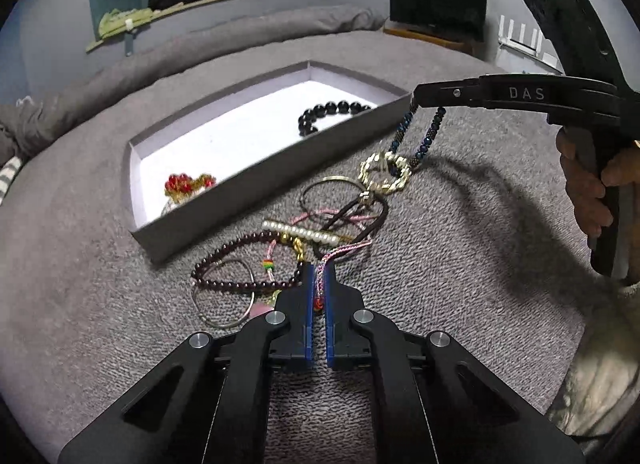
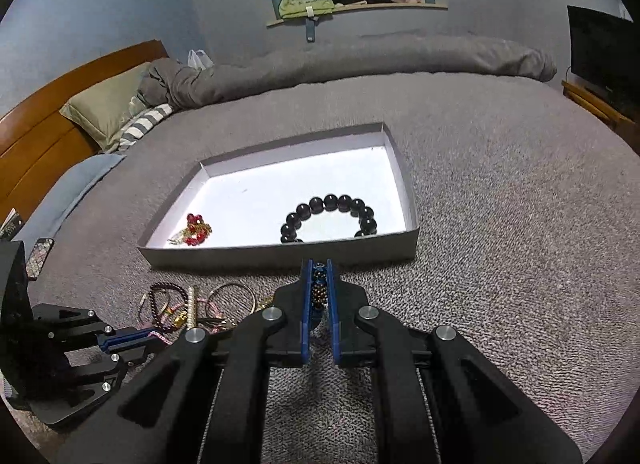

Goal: Organize jewelry

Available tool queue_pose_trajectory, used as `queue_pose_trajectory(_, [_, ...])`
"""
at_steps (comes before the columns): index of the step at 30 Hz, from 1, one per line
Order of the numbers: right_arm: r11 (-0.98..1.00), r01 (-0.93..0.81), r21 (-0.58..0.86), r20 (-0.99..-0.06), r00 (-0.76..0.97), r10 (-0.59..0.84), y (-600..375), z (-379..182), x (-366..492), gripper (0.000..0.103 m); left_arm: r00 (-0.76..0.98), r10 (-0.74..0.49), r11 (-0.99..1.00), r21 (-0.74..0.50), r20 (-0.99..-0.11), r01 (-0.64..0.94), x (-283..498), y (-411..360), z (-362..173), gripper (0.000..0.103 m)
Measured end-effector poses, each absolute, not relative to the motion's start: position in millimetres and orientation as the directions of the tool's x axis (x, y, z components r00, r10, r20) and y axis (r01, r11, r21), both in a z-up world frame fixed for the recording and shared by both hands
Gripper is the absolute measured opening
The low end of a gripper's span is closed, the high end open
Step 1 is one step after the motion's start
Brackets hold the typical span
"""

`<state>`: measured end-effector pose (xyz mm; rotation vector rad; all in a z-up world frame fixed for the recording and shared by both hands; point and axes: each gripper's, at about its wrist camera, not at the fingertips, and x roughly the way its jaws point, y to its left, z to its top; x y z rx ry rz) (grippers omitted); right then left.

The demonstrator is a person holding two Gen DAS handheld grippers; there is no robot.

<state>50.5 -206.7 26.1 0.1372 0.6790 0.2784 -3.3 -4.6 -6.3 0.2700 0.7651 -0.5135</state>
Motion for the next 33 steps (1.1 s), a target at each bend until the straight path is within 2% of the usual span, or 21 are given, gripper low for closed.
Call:
queue_pose_trajectory(11, [0.954, -0.219, 0.206, -0.530, 0.795, 0.297, -212, 56, 36, 0.007, 0.667, -0.399, 0.840, 0.040, -0.630, 0.541, -16, -1, 39, 0.003])
queue_pose_trajectory(22, [0.958, -0.224, 0.180, -0.520, 0.805, 0.287, -200, 66, 50, 0.007, 0.697, -0.407, 0.870, -0.017, -0.591, 0.493, 5, 16, 80, 0.003])
queue_pose_trajectory(27, [0.956, -0.227, 0.184, -0.521, 0.802, 0.291, -201, 64, 53, 0.007, 0.660, -0.441, 0.853, -0.055, -0.608, 0.519, 7, 17, 79, 0.003])
queue_pose_trajectory(31, [0.954, -0.228, 0.193, -0.534, 0.791, 0.297, -202, 59, 55, 0.007, 0.652, -0.376, 0.867, -0.002, -0.658, 0.498, 9, 14, 58, 0.003])
queue_pose_trajectory(33, [0.952, -0.231, 0.199, -0.535, 0.789, 0.303, -202, 59, 55, 0.007, 0.640, -0.352, 0.882, -0.012, -0.683, 0.472, 12, 21, 51, 0.003])
